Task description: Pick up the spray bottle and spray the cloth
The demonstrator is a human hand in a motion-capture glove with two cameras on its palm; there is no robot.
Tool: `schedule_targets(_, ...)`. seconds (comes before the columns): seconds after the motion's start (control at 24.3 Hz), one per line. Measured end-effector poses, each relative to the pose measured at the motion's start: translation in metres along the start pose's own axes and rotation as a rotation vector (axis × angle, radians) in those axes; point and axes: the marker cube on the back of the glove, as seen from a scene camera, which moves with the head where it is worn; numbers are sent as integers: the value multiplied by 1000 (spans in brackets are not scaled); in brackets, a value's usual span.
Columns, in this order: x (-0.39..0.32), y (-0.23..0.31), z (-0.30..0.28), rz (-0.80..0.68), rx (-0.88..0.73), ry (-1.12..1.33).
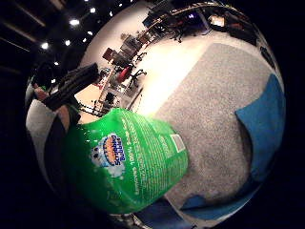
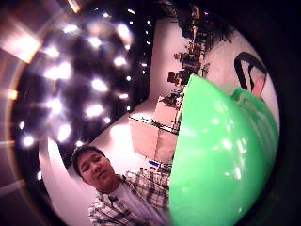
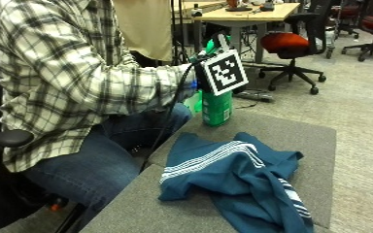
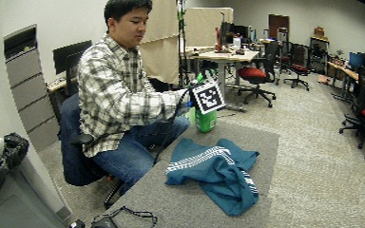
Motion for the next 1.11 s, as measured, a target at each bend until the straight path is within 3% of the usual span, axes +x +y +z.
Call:
schedule_targets(0.66,5,4,9,21,-217,-61)
schedule_targets(1.11,3,25,-38,16,-225,189)
